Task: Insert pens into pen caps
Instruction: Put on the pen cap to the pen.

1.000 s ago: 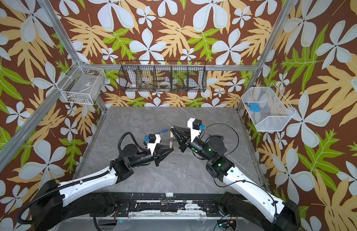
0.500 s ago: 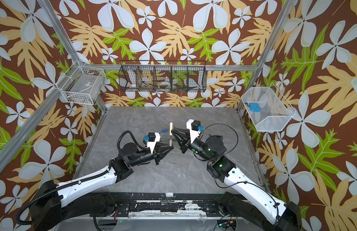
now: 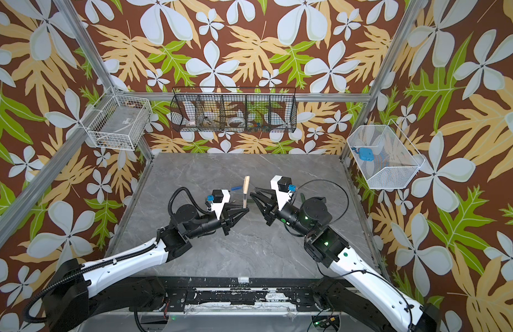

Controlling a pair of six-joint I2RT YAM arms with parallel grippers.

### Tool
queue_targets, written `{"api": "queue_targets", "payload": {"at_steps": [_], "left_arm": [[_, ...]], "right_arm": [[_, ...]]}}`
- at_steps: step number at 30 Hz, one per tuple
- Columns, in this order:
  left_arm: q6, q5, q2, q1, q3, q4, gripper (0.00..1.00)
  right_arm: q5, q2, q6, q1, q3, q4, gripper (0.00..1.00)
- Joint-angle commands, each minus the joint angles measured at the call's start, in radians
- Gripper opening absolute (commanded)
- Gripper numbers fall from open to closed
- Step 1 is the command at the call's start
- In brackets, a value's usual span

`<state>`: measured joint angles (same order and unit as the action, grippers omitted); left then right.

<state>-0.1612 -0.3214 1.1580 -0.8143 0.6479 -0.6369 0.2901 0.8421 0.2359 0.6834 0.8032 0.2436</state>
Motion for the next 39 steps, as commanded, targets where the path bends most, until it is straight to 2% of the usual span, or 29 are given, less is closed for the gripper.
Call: {"api": "queue_targets", "payload": {"at_steps": [1, 4, 7, 9, 13, 20, 24, 28, 34, 39], "left_arm": [[0.016, 0.016, 0.002, 0.0, 0.006, -0.009, 0.0], [0.02, 0.023, 0.003, 0.0, 0.004, -0.007, 0.0], [0.026, 0.027, 0.007, 0.0, 0.006, -0.002, 0.0], [0.028, 0.029, 0.009, 0.0, 0.005, -0.001, 0.0], [0.03, 0.028, 0.013, 0.0, 0.004, 0.003, 0.0], [0.03, 0.031, 0.003, 0.0, -0.005, 0.003, 0.0], [0.029, 0.032, -0.004, 0.0, -0.009, 0.003, 0.0], [0.03, 0.034, -0.008, 0.0, -0.012, 0.003, 0.0], [0.029, 0.033, -0.011, 0.0, -0.014, 0.003, 0.0], [0.03, 0.032, -0.008, 0.0, -0.011, 0.005, 0.0]], "right_arm": [[-0.055, -0.036, -0.024, 0.002, -0.007, -0.031, 0.28], [-0.071, -0.055, -0.026, 0.001, 0.002, -0.065, 0.3], [-0.082, -0.047, -0.013, 0.002, 0.039, -0.118, 0.44], [-0.026, -0.018, -0.027, 0.002, 0.095, -0.175, 0.53], [0.115, 0.06, -0.018, -0.034, 0.251, -0.323, 0.56], [0.281, 0.21, 0.017, -0.125, 0.488, -0.553, 0.69], [0.35, 0.28, 0.005, -0.137, 0.566, -0.627, 0.71], [0.325, 0.311, 0.008, -0.146, 0.596, -0.664, 0.71], [0.352, 0.32, 0.065, -0.174, 0.568, -0.61, 0.71], [0.406, 0.377, 0.075, -0.173, 0.58, -0.603, 0.67]]}}
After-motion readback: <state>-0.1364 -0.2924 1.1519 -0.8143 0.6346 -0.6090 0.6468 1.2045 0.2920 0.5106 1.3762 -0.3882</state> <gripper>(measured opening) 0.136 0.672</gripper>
